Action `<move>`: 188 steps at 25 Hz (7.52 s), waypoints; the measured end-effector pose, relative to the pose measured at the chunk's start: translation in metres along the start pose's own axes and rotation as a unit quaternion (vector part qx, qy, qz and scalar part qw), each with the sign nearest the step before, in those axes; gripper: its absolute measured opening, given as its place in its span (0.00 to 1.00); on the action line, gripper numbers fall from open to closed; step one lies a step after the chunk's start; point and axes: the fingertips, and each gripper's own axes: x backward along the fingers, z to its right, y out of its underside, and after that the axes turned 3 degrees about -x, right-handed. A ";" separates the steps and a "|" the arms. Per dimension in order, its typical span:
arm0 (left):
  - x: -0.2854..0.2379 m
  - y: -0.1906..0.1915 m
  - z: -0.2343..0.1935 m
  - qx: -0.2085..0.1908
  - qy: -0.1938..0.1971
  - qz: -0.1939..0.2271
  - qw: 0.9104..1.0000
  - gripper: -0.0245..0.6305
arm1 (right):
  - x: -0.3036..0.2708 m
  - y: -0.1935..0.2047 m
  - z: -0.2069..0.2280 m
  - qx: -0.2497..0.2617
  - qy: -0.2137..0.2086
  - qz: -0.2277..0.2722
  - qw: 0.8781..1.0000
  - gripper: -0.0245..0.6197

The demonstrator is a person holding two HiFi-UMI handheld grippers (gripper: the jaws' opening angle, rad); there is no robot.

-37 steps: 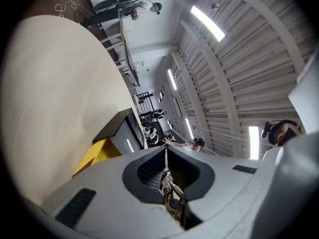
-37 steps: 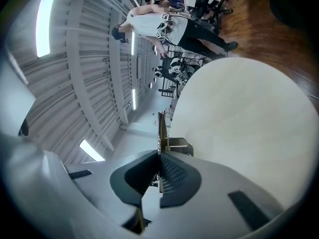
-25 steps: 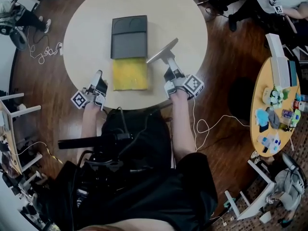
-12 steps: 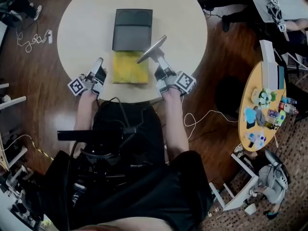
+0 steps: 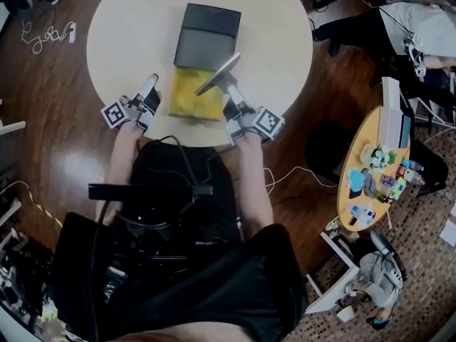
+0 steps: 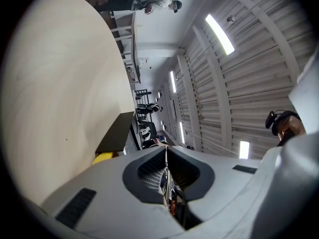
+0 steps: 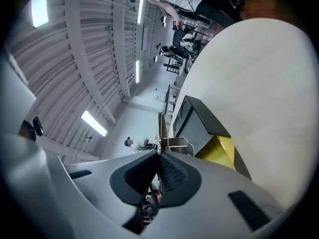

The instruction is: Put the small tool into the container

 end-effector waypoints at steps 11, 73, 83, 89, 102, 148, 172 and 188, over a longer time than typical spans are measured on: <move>0.009 -0.003 -0.006 0.007 -0.006 0.012 1.000 0.04 | -0.016 0.027 0.009 0.018 0.021 -0.057 0.998 0.04; 0.041 0.003 -0.021 0.014 -0.038 0.023 0.999 0.04 | -0.082 0.133 0.116 0.068 0.173 -0.317 0.930 0.07; 0.034 0.012 -0.025 0.018 -0.038 0.009 0.999 0.04 | -0.083 0.138 0.117 0.046 0.180 -0.314 0.931 0.08; 0.033 0.024 -0.029 0.027 -0.040 -0.006 0.999 0.04 | -0.089 0.143 0.109 0.047 0.168 -0.308 0.935 0.30; 0.028 0.028 -0.028 0.028 -0.041 -0.019 0.999 0.04 | -0.045 0.137 0.089 0.117 0.160 -0.328 0.924 0.37; 0.018 -0.005 -0.015 0.001 -0.028 0.011 1.000 0.04 | -0.054 0.118 0.105 0.326 0.243 -0.319 0.856 0.09; -0.045 -0.019 -0.017 -0.051 -0.022 -0.064 0.996 0.04 | -0.028 0.120 0.068 0.413 0.147 -0.315 0.842 0.19; -0.155 -0.004 -0.044 -0.091 -0.024 -0.205 0.974 0.04 | 0.025 0.185 0.110 0.692 0.144 -0.443 0.551 0.25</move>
